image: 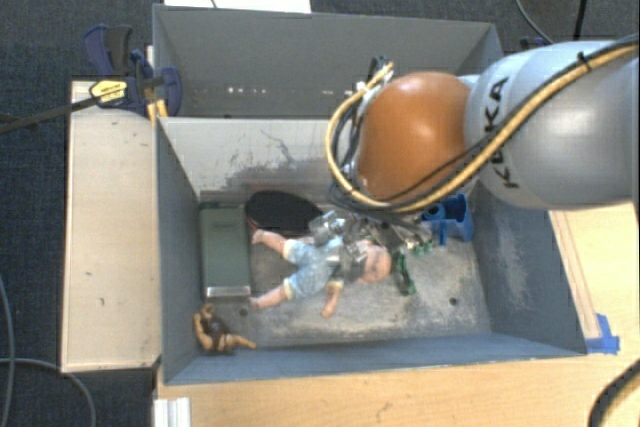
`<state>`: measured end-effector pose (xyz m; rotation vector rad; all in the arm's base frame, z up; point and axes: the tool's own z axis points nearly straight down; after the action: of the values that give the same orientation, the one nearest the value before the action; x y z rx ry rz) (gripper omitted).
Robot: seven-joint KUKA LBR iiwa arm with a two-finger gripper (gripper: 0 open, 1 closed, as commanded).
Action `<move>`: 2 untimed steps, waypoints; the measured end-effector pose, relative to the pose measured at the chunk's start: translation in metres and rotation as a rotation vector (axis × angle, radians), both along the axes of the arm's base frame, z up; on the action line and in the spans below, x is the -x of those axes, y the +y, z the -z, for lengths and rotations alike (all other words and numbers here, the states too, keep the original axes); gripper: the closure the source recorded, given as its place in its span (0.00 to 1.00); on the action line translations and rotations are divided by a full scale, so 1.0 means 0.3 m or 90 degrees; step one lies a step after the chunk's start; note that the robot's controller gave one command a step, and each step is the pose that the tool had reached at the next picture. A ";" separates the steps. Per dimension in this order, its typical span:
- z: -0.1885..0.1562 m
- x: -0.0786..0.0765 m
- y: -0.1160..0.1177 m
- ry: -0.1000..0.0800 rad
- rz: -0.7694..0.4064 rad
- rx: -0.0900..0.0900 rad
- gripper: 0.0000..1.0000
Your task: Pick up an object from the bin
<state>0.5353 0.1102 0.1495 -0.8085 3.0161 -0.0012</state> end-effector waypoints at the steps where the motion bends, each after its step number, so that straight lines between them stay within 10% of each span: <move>1: 0.053 -0.001 -0.012 0.004 -0.003 0.000 1.00; 2: 0.067 0.010 -0.026 0.014 -0.005 0.002 1.00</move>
Offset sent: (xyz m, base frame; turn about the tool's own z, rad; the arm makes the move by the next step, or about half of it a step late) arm 0.0100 -0.0098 -0.0240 -0.0750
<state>0.5322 0.1025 0.1295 -0.8269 3.0338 0.0032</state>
